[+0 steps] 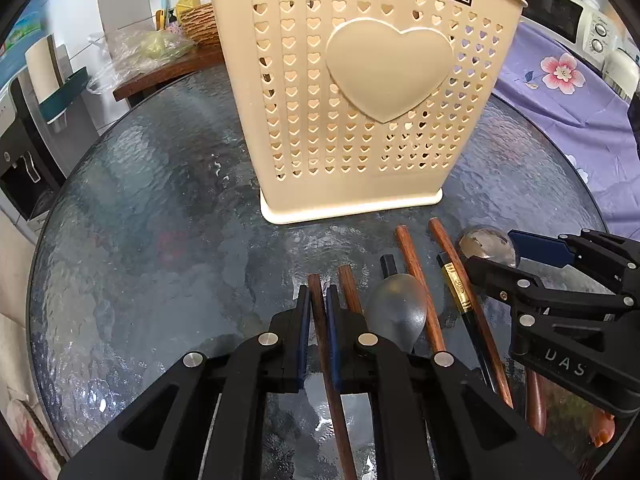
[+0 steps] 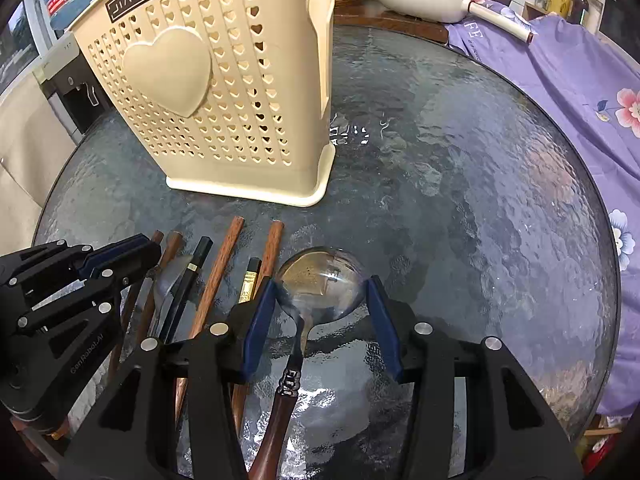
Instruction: Organize utensils
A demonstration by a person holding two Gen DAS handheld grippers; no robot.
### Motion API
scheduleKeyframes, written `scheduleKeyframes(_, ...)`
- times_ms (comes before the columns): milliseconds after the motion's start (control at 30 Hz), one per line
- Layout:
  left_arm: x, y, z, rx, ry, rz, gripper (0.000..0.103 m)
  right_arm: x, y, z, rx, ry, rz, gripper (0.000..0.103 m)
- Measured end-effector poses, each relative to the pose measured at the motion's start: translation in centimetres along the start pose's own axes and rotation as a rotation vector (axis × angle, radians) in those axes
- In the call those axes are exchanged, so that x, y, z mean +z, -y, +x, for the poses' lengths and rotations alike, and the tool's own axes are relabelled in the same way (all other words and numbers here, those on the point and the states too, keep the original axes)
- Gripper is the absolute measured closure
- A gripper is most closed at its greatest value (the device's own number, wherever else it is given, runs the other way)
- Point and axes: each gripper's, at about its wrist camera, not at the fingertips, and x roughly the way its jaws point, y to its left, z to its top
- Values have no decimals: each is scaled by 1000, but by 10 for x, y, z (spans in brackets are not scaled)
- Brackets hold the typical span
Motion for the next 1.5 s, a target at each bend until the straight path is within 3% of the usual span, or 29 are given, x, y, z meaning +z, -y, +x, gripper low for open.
scheduleKeyframes(400,-4,-2,-6,-22,21,-26,96,-6,11,-12,73,46,6,56)
scheduleKeyframes(1100,-1,-3,-114,-70,281,-53,96,-17,22,-108,178,282,-69,56)
scheduleKeyframes(1500,1,-3,-137,-104,336,-55,96,-21,17,-138,185,340,-113,56)
